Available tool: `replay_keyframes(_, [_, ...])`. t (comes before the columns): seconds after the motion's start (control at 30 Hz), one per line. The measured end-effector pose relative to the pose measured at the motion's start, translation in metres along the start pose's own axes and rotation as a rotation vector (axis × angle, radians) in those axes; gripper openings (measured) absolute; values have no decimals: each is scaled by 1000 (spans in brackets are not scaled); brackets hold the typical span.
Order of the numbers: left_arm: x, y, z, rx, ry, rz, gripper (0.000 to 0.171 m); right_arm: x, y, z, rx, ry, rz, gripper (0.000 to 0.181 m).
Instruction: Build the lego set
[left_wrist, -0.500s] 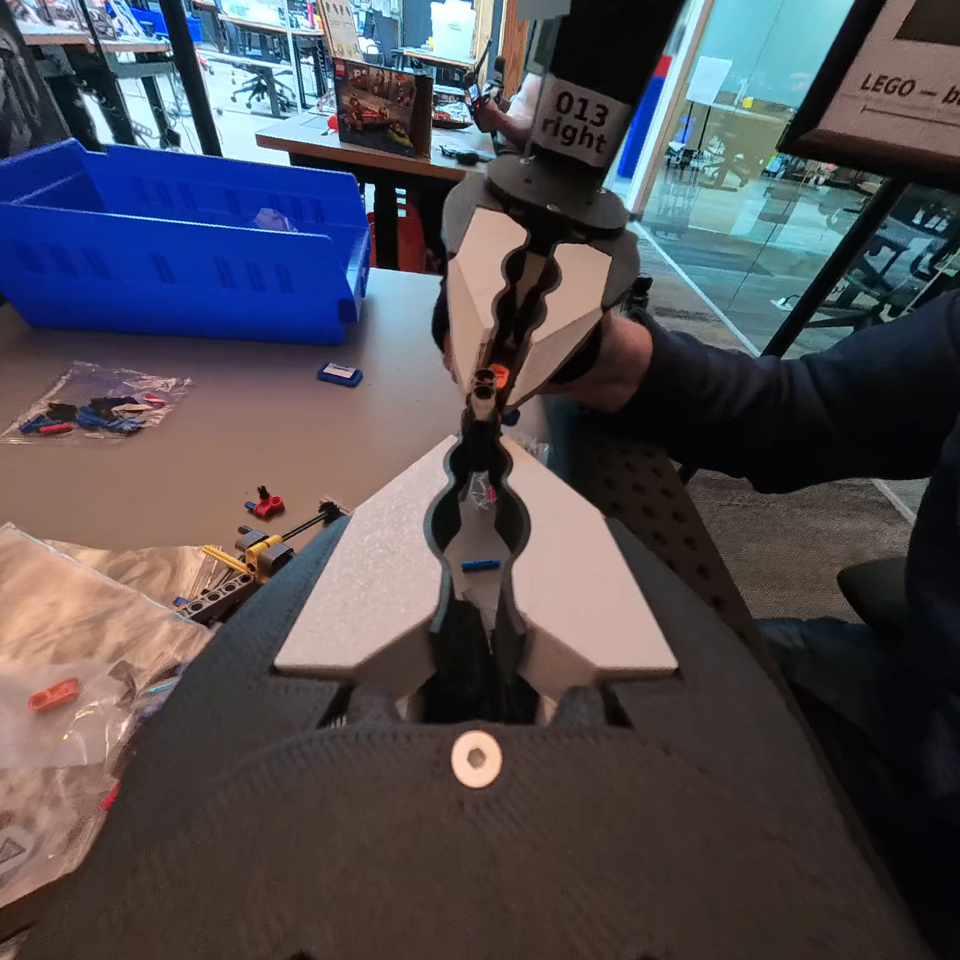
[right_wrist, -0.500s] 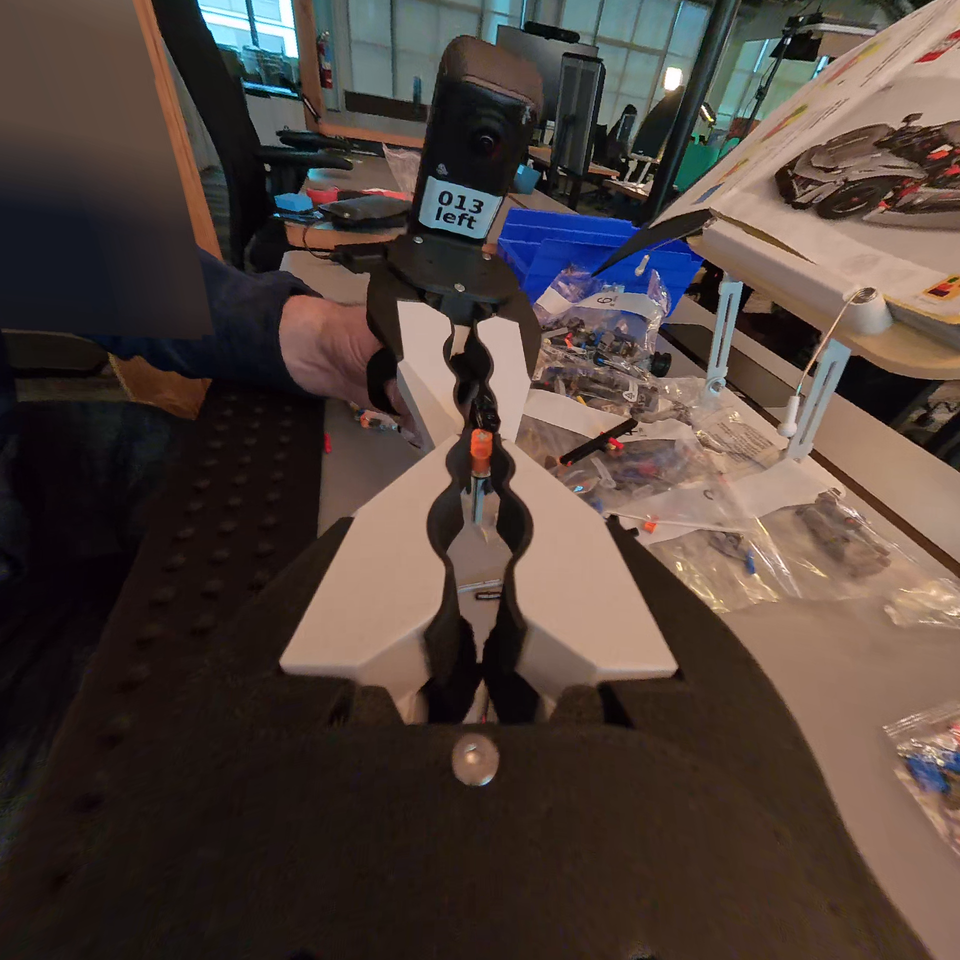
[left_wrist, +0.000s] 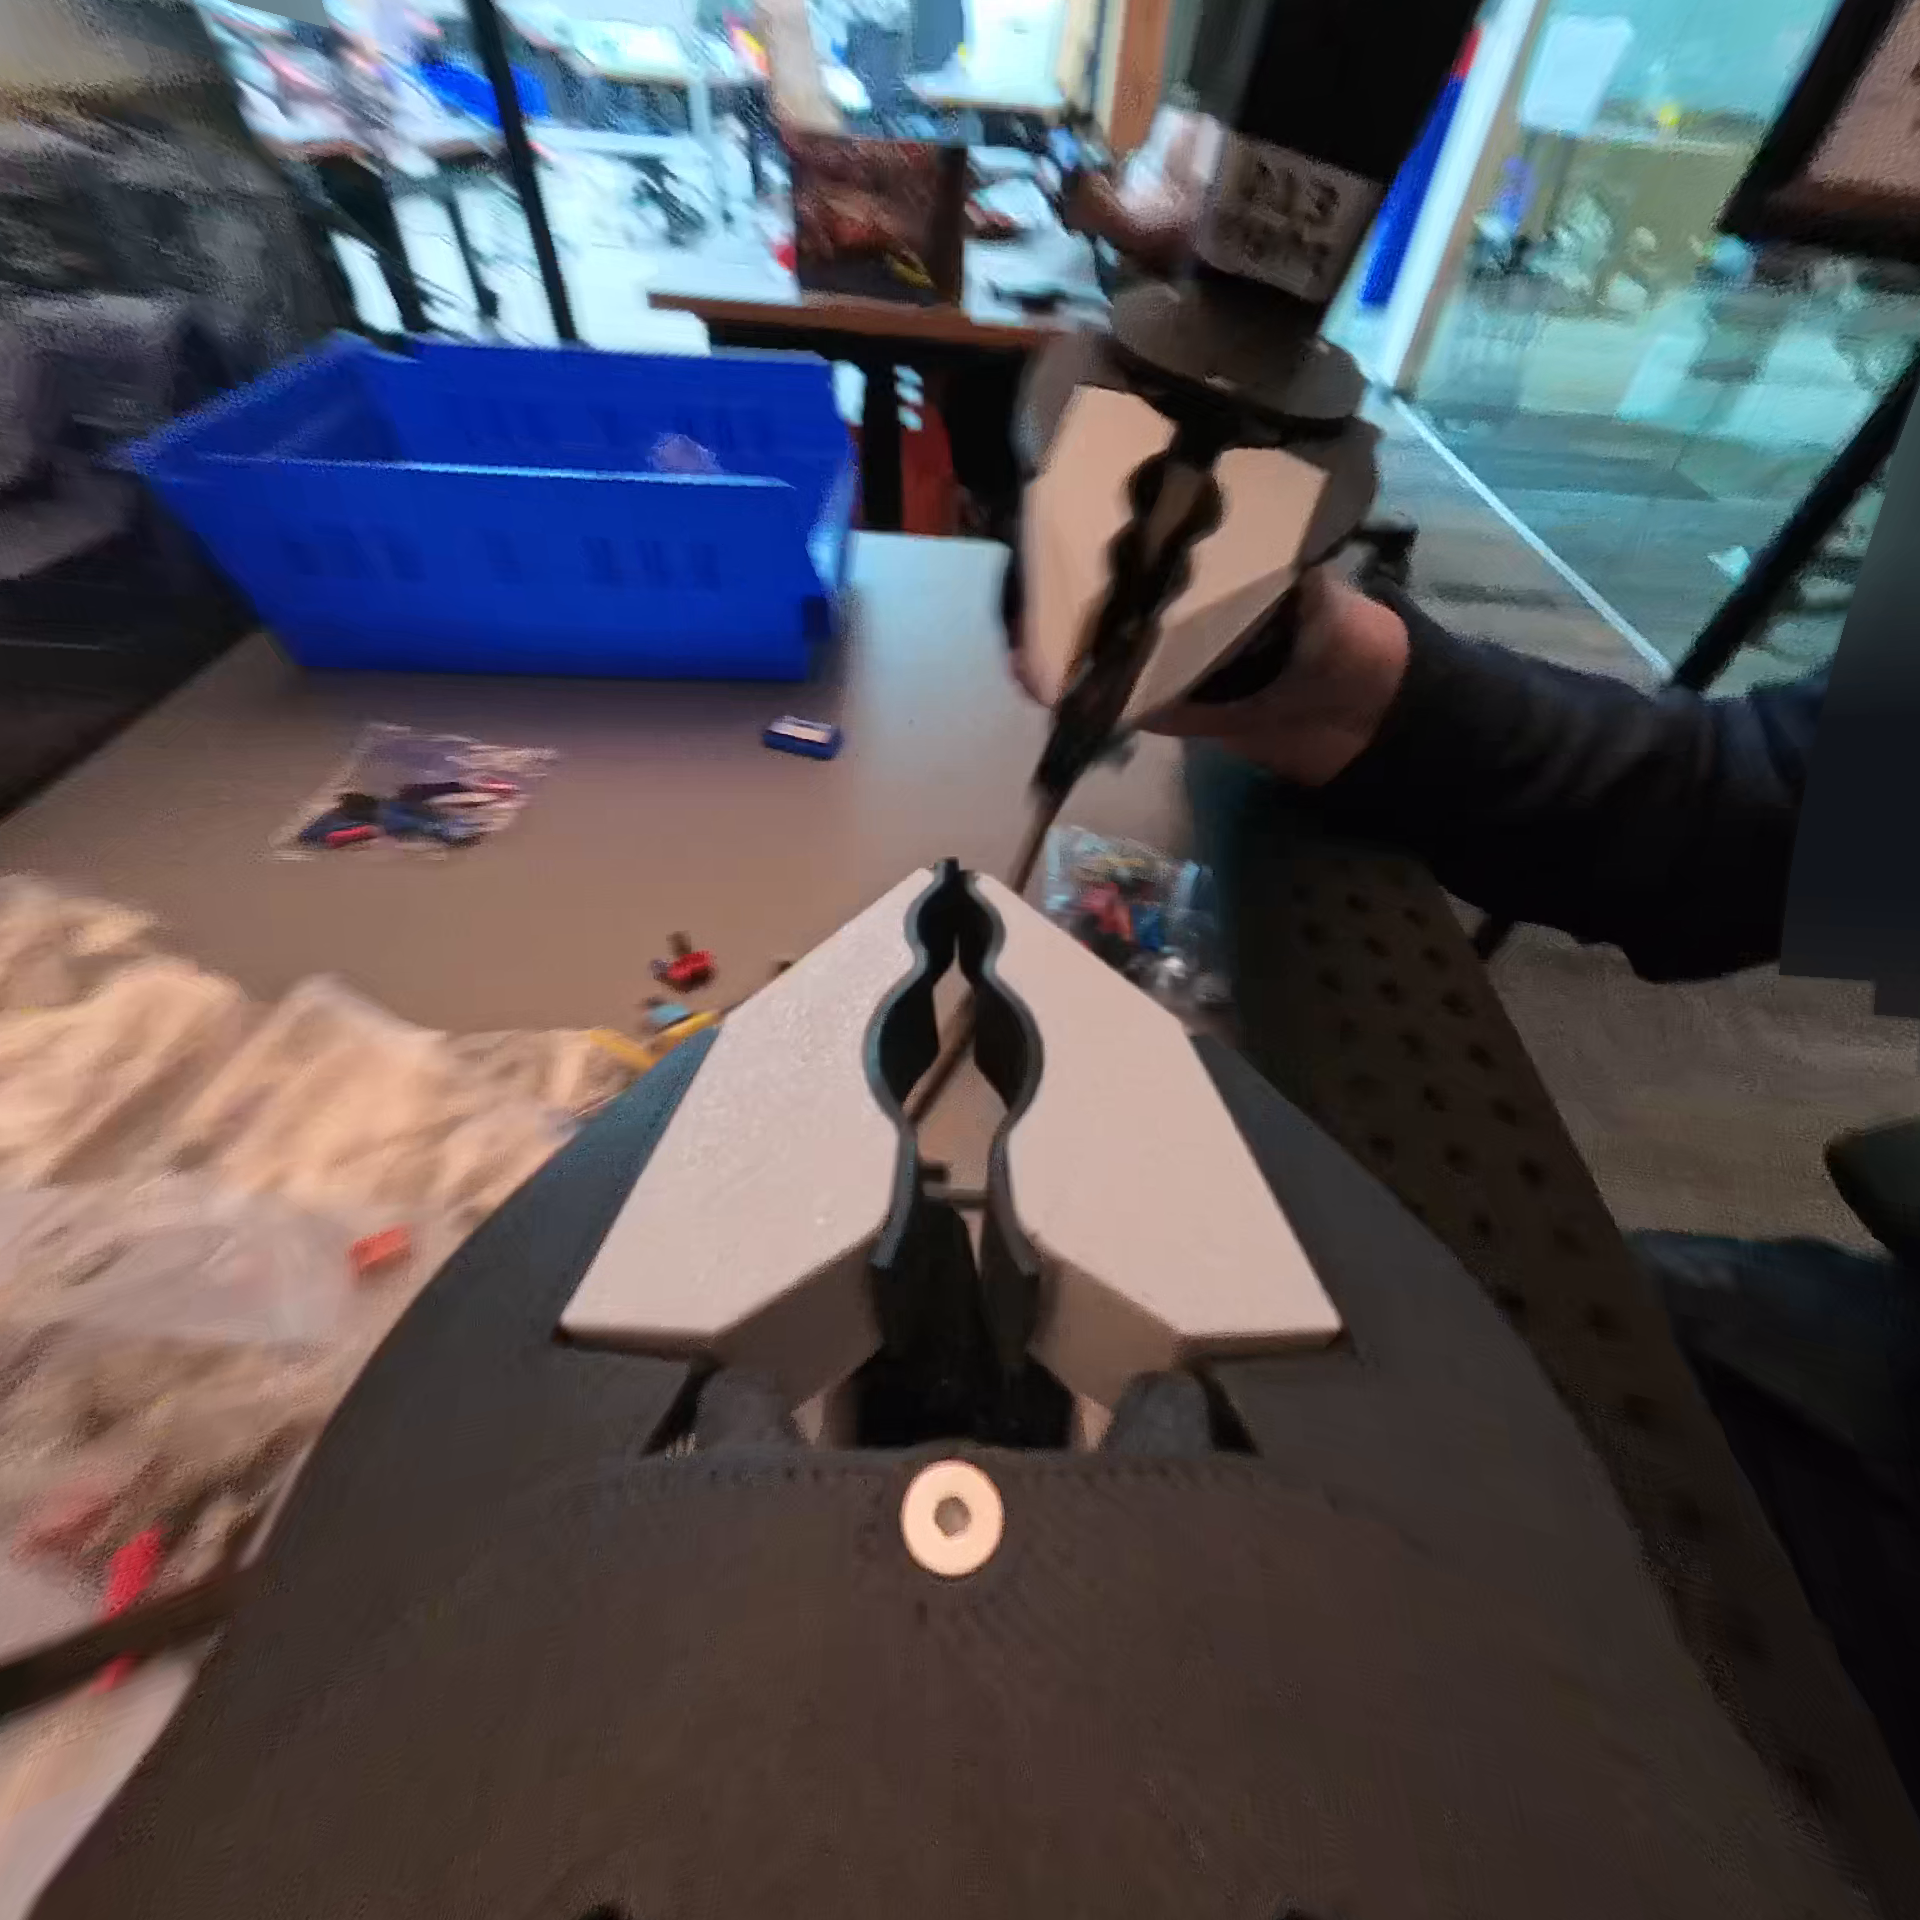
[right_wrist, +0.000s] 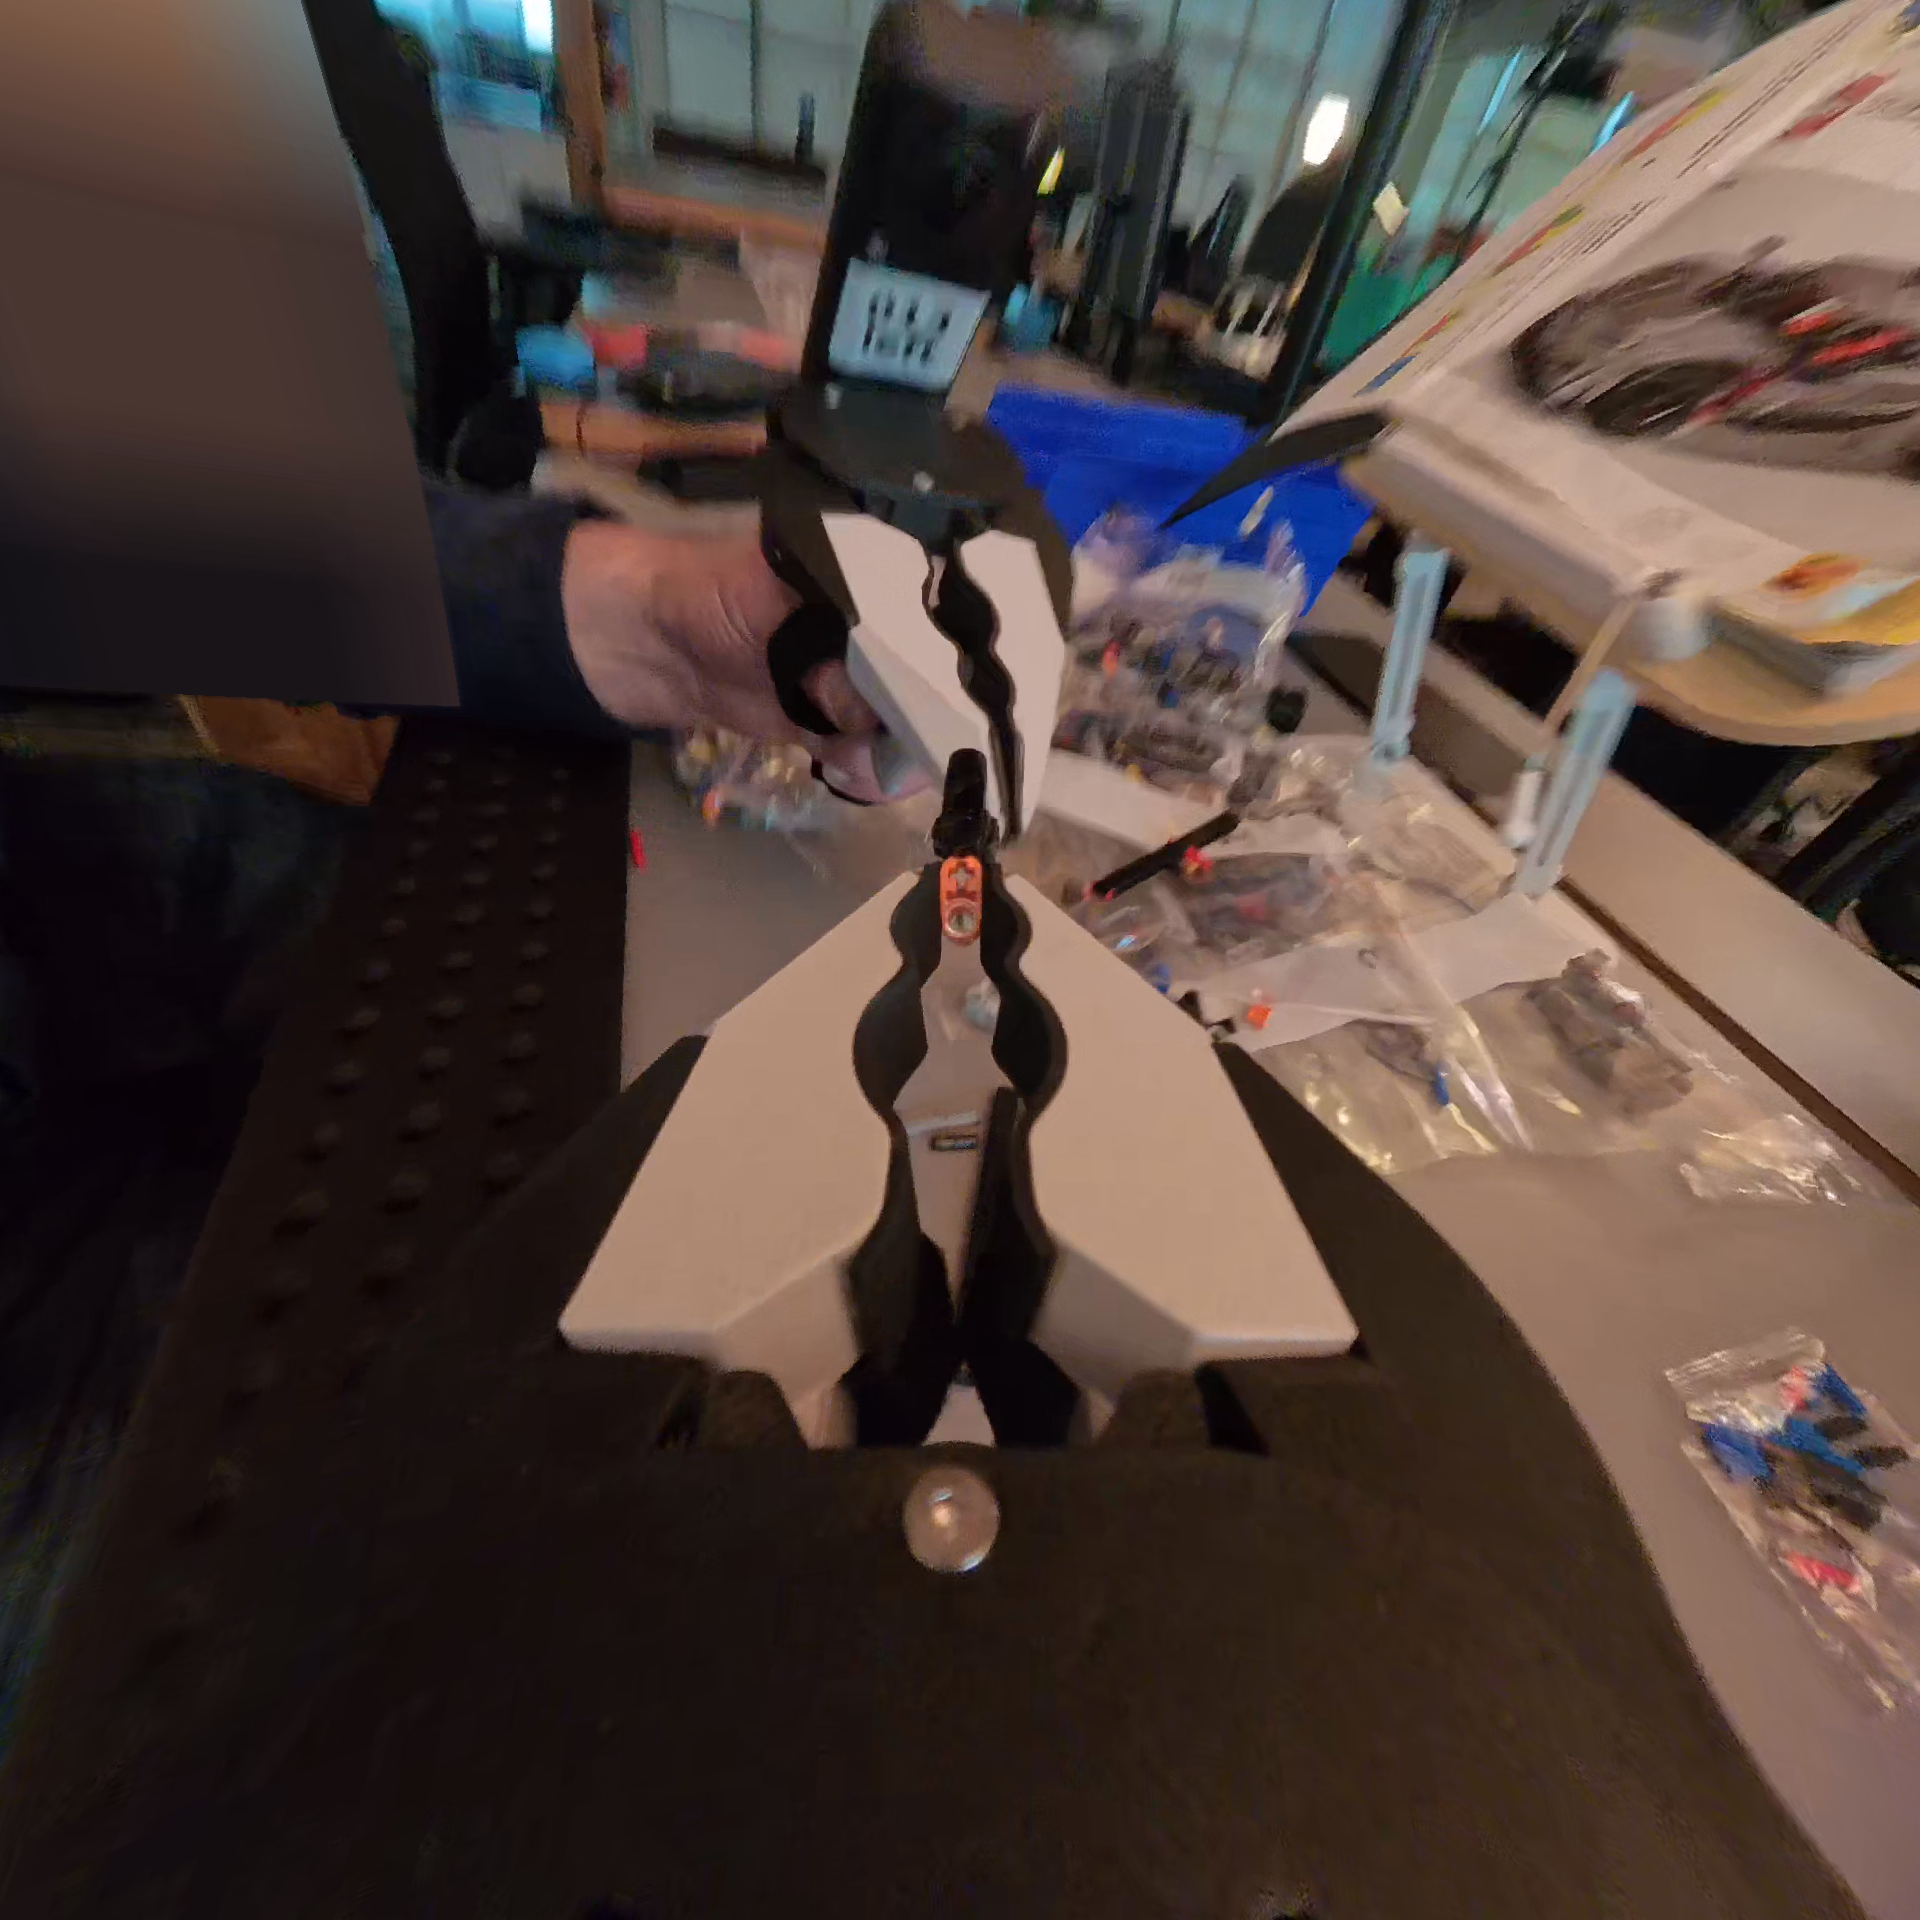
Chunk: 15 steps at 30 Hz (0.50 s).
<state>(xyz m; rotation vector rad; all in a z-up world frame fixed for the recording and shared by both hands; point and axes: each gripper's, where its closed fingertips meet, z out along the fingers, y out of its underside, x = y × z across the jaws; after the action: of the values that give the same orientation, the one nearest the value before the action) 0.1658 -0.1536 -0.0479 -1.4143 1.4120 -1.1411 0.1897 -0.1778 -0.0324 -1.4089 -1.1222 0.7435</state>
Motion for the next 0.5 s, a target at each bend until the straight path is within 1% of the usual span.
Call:
replay_keyframes(0.03, [-15,-5,-19,54,-33,-44,0,8,-8,-15,78,6,55,5])
replay_keyframes(0.07, [-22,-8,-31,76,-45,-60,0,11,-5,-21,82,-2,90,5])
replay_keyframes(0.1, [-17,-7,-31,66,-14,-73,0,10,6,-13,20,-10,86,5])
replay_keyframes(0.17, [0,2,-10,-4,54,-47,0,-2,18,8,-69,-54,48,5])
replay_keyframes(0.2, [8,8,-1,-48,84,-33,0,-3,20,11,-75,-71,66,5])
replay_keyframes(0.27, [7,13,5,-60,69,-21,0,3,10,6,11,-74,132,5])
replay_keyframes(0.3, [8,13,7,-55,72,-28,11,4,7,4,37,-82,150,5])
replay_keyframes(0.33, [9,15,11,-67,75,-29,22,2,9,7,29,-88,153,5])
replay_keyframes(0.37, [11,17,15,-76,80,-30,29,0,10,12,17,-96,148,5])
replay_keyframes(0.43, [20,19,22,-82,118,-25,36,-4,11,18,12,-121,152,5])
replay_keyframes(0.47, [20,18,25,-80,110,-13,38,-6,10,18,21,-137,162,5])
replay_keyframes(0.5, [22,16,26,-68,116,-7,35,-7,8,19,35,-151,172,5])
